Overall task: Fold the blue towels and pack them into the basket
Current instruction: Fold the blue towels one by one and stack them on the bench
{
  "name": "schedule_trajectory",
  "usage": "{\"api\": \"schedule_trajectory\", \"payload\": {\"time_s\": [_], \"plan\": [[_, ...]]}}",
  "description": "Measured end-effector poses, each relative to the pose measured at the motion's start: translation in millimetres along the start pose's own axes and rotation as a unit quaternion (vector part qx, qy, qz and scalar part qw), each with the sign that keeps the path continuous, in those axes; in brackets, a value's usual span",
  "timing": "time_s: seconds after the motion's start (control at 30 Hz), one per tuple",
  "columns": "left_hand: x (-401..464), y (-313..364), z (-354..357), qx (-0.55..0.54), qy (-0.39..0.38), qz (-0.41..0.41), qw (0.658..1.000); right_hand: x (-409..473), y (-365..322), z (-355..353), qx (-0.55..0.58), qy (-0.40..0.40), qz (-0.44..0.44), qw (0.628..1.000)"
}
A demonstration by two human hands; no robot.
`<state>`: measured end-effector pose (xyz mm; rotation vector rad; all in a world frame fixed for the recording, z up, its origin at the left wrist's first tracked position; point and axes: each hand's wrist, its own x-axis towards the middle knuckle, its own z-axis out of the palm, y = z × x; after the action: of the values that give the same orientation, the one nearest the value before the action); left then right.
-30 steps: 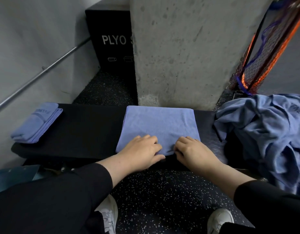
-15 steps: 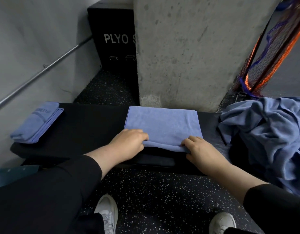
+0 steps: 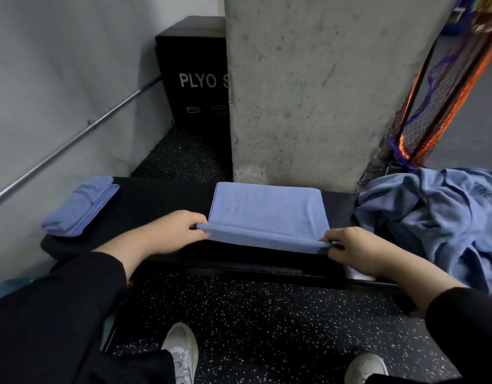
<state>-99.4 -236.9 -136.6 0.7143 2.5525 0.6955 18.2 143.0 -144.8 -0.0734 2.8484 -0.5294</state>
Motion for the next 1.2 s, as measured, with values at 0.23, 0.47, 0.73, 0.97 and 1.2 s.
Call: {"api": "schedule_trajectory", "payload": {"time_s": [0.23, 0.47, 0.73, 0.97, 1.2], "plan": [[-17.5, 12.0, -0.1, -0.197, -0.084, -0.082, 0.973, -14.5, -3.9, -24.2, 0.063, -0.062, 0.002, 0.996], [0.0, 7.8, -1.5, -0.214, 0.038, -0.116, 0.969, 13.1, -9.4, -20.5, 0.147, 0.094, 0.038, 0.984], [47.8, -3.8, 14.5, -0.151, 0.126, -0.134, 0.971, 72.6, 7.3, -2.5, 0.051, 0.111, 0.128, 0.984], [87.8, -6.5, 19.6, -0.022, 0.184, -0.159, 0.97, 103.4, 17.7, -3.9, 0.015, 0.126, 0.155, 0.98], [96.6, 0.2, 20.4, 0.069, 0.245, -0.13, 0.958, 108.8, 29.9, 7.7, -0.082, 0.217, 0.12, 0.965]]}}
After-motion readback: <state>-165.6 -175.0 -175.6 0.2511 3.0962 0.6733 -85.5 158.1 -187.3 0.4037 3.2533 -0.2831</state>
